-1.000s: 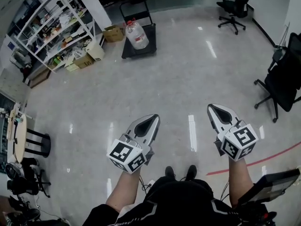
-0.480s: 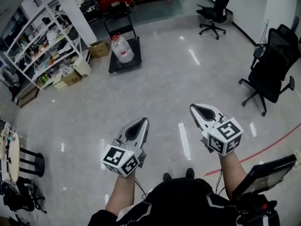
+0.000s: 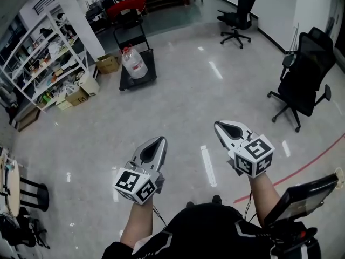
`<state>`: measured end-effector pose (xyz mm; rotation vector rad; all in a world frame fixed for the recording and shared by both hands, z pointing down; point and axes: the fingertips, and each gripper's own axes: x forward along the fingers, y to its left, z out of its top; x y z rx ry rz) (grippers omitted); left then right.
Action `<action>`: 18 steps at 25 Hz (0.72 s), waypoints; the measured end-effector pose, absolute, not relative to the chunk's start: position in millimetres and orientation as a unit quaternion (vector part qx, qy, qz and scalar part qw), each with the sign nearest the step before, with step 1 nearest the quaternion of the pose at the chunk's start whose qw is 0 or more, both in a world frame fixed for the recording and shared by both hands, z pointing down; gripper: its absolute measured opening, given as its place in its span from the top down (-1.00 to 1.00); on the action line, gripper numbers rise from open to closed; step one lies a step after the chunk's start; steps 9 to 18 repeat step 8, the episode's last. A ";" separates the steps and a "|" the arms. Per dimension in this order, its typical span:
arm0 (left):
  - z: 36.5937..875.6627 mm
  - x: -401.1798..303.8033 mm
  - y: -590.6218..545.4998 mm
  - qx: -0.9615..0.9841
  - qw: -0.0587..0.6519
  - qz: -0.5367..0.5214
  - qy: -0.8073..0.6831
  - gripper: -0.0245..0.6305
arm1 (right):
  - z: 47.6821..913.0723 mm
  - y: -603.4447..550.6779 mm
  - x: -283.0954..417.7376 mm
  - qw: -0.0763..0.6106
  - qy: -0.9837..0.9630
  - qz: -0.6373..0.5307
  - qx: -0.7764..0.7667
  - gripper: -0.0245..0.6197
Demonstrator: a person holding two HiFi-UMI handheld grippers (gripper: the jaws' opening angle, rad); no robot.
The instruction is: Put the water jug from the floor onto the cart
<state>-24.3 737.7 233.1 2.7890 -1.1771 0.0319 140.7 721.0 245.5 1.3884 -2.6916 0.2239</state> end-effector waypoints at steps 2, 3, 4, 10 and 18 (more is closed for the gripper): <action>232.3 -24.2 739.6 0.921 0.056 0.009 -0.385 0.92 | 245.7 723.1 139.8 0.054 -0.884 0.074 0.459 0.91; 231.7 -24.7 740.4 0.922 0.054 0.009 -0.384 0.92 | 245.2 723.8 138.6 0.054 -0.884 0.073 0.459 0.91; 230.5 -25.8 740.9 0.922 0.053 0.008 -0.384 0.92 | 244.0 723.8 136.7 0.054 -0.885 0.071 0.457 0.91; 226.0 -28.1 744.9 0.920 0.048 0.006 -0.389 0.92 | 239.6 726.0 129.7 0.052 -0.890 0.068 0.447 0.91; 226.0 -28.1 744.9 0.920 0.048 0.006 -0.389 0.92 | 239.6 726.0 129.7 0.052 -0.890 0.068 0.447 0.91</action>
